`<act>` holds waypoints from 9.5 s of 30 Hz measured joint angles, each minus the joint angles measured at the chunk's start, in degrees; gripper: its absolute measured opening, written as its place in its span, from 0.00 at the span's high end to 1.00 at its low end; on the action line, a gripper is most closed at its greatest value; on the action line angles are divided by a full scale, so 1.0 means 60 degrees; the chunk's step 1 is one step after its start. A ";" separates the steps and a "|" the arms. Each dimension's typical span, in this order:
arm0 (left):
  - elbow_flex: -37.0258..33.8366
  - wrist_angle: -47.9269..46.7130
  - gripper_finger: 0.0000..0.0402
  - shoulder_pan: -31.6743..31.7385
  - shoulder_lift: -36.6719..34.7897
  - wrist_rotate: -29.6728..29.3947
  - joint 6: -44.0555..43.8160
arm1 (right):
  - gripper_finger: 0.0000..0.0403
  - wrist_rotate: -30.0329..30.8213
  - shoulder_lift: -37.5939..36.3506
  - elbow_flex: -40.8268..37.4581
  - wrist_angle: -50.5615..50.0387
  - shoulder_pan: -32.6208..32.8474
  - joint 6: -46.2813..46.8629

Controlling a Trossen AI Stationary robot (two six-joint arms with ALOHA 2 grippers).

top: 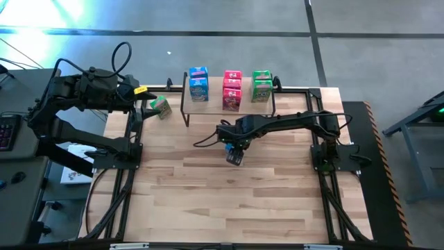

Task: Stack cereal on shelf
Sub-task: Put the blue cereal box on the shelf aligned with the other blue cereal boxes

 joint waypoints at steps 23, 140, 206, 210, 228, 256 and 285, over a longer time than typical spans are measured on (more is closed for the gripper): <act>0.0000 0.0003 0.33 0.0000 -0.0002 0.0002 0.0000 | 0.34 0.2410 -0.1970 0.0987 -0.0693 0.0183 -0.1509; 0.0007 0.1610 0.33 -0.0015 0.1791 0.0550 0.1932 | 0.34 0.0037 -1.8389 -1.5202 0.8605 0.0273 -0.0780; 0.0000 0.5179 0.24 -0.1082 0.9436 0.1491 0.3912 | 0.34 0.0038 -1.8393 -1.5202 0.8605 0.0273 -0.0781; -0.0001 0.5154 0.24 -0.1101 0.9631 0.1490 0.3909 | 0.34 0.0038 -1.8393 -1.5202 0.8605 0.0273 -0.0778; -0.0257 0.4983 0.51 -0.1139 0.9630 0.1488 0.4023 | 0.34 0.0038 -1.8393 -1.5202 0.8605 0.0273 -0.0781; -0.0248 0.2148 0.67 -0.1229 0.7725 0.1265 0.3584 | 0.34 0.0038 -1.8383 -1.5202 0.8602 0.0273 -0.0779; -0.0240 0.0749 0.67 0.1352 0.5116 0.0231 0.4936 | 0.34 0.0038 -1.8396 -1.5203 0.8601 0.0273 -0.0779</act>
